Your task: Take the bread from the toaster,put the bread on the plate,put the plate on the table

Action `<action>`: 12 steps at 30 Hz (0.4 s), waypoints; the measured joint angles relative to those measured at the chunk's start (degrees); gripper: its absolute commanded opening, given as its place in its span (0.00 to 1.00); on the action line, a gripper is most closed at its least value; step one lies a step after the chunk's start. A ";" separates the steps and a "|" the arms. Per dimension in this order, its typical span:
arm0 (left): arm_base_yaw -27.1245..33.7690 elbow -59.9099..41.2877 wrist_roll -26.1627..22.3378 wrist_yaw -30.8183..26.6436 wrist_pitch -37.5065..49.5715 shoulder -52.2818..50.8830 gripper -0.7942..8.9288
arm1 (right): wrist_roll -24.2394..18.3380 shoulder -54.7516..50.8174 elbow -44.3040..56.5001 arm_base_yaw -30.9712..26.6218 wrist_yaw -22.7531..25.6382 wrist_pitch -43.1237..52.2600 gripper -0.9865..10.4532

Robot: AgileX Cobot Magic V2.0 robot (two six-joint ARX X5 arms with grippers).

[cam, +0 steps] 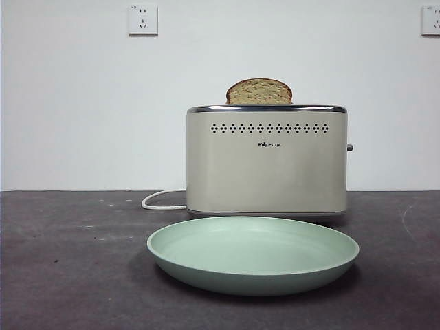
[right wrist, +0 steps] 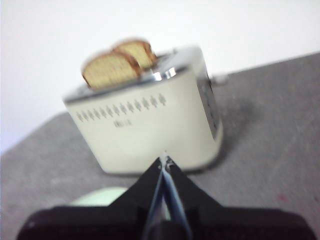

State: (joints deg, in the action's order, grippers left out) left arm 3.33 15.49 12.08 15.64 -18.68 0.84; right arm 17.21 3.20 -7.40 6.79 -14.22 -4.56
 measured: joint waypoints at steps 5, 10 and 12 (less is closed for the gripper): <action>0.00 7.98 0.02 3.45 -3.30 3.02 0.07 | 1.05 6.29 -8.00 0.00 -5.81 -3.32 0.08; 0.00 16.39 -0.02 9.09 -9.57 8.48 0.07 | -1.36 15.58 -20.31 0.00 -11.56 -14.49 0.08; 0.00 19.52 -0.28 11.85 -12.11 10.71 0.07 | -3.67 19.37 -26.01 0.00 -12.83 -20.09 0.08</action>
State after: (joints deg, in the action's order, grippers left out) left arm 3.33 35.00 11.79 27.49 -30.79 11.55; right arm 13.54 22.57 -33.41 6.79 -27.05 -24.64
